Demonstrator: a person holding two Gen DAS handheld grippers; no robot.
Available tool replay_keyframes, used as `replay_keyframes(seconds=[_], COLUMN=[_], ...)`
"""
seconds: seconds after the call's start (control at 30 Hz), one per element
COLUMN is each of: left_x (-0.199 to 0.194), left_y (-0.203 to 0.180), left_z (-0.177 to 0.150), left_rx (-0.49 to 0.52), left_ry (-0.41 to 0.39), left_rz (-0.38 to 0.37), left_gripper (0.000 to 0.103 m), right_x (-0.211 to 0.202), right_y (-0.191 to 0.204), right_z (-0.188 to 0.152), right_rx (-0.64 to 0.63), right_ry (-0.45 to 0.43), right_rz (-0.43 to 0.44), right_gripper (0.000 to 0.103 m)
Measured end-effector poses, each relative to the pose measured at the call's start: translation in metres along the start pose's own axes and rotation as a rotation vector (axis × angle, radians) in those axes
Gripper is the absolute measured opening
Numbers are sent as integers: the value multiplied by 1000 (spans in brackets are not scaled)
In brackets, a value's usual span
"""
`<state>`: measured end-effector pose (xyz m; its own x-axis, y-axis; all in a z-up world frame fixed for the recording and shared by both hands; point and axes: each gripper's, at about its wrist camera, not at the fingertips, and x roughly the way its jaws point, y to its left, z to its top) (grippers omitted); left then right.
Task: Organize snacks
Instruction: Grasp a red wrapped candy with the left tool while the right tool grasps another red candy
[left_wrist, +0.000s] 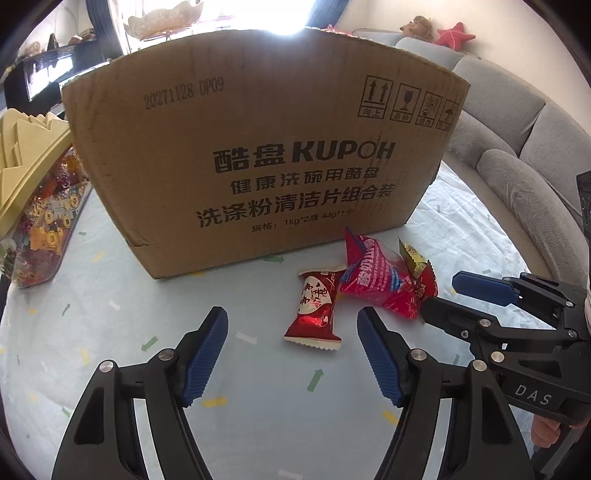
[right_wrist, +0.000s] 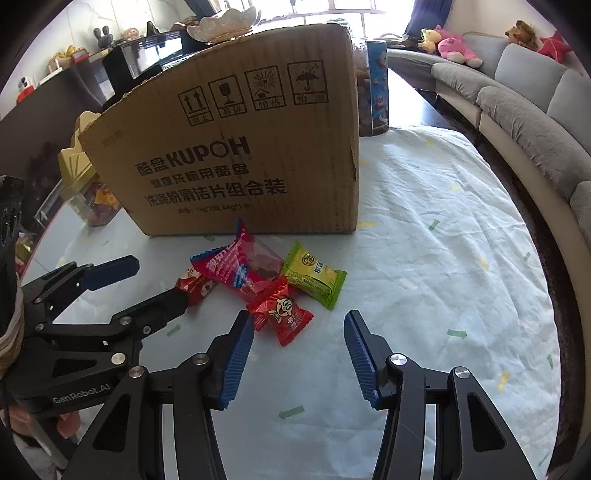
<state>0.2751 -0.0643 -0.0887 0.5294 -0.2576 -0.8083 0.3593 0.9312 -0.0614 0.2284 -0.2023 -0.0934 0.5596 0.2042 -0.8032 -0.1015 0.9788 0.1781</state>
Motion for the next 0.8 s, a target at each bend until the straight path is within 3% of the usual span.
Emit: replay_keyframes(seconds=[0.33, 0.53, 0.7, 0.8], left_x=[22, 29, 30, 29], left_y=[1, -3, -3, -5], left_z=[9, 10, 11, 10], left_rx=[-17, -12, -22, -20], left_ry=[37, 51, 56, 56], left_rz=[-29, -22, -38, -31], left_gripper=[55, 42, 25, 23], right_x=[8, 12, 15, 15], right_y=[-3, -1, -3, -4], right_z=[5, 6, 6, 5], right_rx=[0, -3, 6, 7], right_ry=[9, 14, 16, 10], right_rz=[35, 46, 59, 56], right_gripper=[36, 29, 25, 20])
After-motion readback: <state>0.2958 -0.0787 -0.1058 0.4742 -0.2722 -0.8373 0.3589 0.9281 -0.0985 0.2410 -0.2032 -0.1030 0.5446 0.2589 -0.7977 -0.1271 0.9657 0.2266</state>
